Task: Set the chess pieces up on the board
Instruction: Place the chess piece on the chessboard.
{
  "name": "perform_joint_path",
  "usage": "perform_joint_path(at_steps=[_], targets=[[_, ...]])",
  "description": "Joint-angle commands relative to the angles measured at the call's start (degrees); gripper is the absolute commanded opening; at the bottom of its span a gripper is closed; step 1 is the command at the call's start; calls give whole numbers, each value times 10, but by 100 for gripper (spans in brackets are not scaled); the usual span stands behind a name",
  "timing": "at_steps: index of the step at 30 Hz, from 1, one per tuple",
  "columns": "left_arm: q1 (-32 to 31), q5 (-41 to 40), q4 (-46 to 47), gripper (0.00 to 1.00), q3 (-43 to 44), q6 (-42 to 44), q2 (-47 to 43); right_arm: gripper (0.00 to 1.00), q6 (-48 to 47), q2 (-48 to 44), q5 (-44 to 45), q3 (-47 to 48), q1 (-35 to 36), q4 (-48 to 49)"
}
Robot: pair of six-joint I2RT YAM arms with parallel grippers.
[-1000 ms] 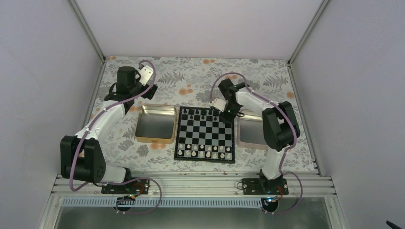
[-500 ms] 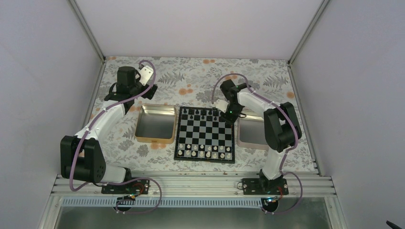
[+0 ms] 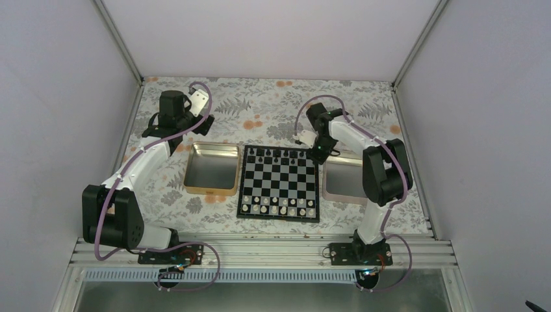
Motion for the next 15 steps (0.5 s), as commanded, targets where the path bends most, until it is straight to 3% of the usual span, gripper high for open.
perform_joint_path(at_steps=[1,15], targets=[[-3,6,7,100,0,5,-1,5,-8,-15,-16,25,-1,-13],[-3,6,6,100,1,7,1,6,-13,1,-36,32,2,-8]])
